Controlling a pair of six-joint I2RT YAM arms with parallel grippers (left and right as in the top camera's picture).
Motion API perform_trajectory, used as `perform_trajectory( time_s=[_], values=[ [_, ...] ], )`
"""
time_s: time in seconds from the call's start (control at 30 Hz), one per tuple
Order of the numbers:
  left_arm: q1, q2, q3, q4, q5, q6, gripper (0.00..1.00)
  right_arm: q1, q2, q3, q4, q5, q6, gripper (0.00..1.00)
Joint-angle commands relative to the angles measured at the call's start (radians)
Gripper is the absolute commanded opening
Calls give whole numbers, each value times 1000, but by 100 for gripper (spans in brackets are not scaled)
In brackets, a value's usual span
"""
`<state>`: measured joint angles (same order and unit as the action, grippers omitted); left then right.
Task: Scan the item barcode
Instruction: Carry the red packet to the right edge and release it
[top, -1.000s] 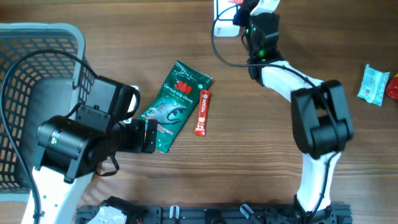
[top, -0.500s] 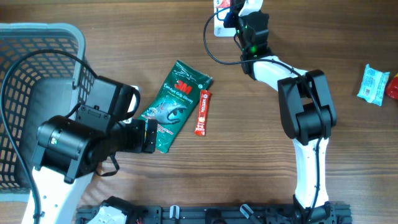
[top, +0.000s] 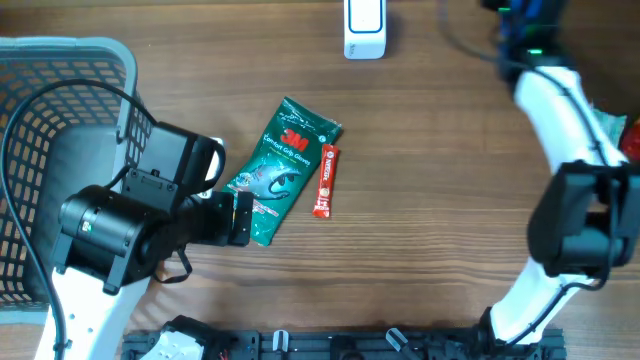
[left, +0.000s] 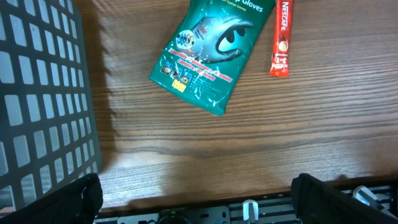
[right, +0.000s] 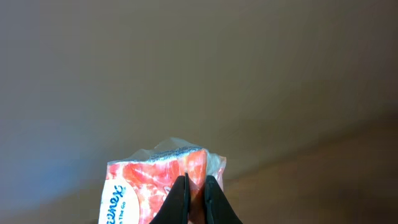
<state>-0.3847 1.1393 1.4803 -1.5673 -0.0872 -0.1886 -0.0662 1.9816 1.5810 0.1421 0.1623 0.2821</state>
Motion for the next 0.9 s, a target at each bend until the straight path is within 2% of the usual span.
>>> perform_trajectory(
  time_s=[0.0, 0.17, 0.33, 0.47, 0.53, 0.6, 0.67, 0.73, 0.87],
  values=[
    [3, -6, 5, 3, 5, -10, 100, -150, 61, -24, -56, 80, -11, 4],
    [3, -6, 5, 2, 5, -10, 100, -300, 167, -24, -57, 65, -21, 4],
    [3, -6, 5, 3, 5, -10, 100, -377, 243, -24, -90, 71, -18, 5],
    [3, -6, 5, 2, 5, -10, 100, -413, 239, -23, -107, 92, 18, 14],
    [3, -6, 5, 2, 5, -10, 100, -422, 209, -22, -139, 104, 36, 27],
    [3, -6, 5, 2, 5, -10, 100, -426, 165, -21, -179, 111, 62, 67],
    [3, -6, 5, 2, 5, -10, 100, -422, 106, -21, -224, 101, 62, 98],
    [3, -6, 5, 2, 5, -10, 100, -407, 42, -21, -281, 51, 61, 100],
    [3, -6, 5, 2, 5, -10, 100, -343, -106, -21, -489, -197, 76, 100]
  ],
)
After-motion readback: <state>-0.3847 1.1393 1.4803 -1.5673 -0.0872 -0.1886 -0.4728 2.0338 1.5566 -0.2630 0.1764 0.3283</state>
